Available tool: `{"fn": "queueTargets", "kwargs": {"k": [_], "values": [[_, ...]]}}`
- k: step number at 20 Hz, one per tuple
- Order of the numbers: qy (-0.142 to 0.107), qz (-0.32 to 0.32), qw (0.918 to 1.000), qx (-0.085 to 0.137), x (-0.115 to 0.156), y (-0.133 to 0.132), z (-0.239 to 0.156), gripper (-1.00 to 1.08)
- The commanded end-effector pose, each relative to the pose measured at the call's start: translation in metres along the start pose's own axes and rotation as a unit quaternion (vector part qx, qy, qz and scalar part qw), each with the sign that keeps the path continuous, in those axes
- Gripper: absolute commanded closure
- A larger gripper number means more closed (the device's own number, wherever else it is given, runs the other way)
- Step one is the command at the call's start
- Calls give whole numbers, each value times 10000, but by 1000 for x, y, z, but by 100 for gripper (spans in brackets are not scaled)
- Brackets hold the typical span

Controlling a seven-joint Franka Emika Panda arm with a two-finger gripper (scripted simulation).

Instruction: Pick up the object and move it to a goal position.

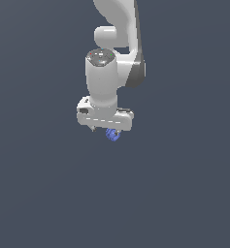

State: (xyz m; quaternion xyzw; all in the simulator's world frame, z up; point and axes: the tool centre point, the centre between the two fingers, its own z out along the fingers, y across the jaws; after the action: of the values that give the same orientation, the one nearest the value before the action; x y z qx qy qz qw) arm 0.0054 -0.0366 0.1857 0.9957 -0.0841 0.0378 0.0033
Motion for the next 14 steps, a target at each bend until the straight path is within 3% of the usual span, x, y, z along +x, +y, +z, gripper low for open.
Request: {"fn": "queueTargets", "kwargs": {"k": [1, 7, 14], "values": [[-28, 206, 9998, 6, -6, -2, 7, -92], [-115, 887, 9960, 11, -27, -7, 28, -92], [-226, 1799, 9834, -14, -56, -11, 54, -92]]}}
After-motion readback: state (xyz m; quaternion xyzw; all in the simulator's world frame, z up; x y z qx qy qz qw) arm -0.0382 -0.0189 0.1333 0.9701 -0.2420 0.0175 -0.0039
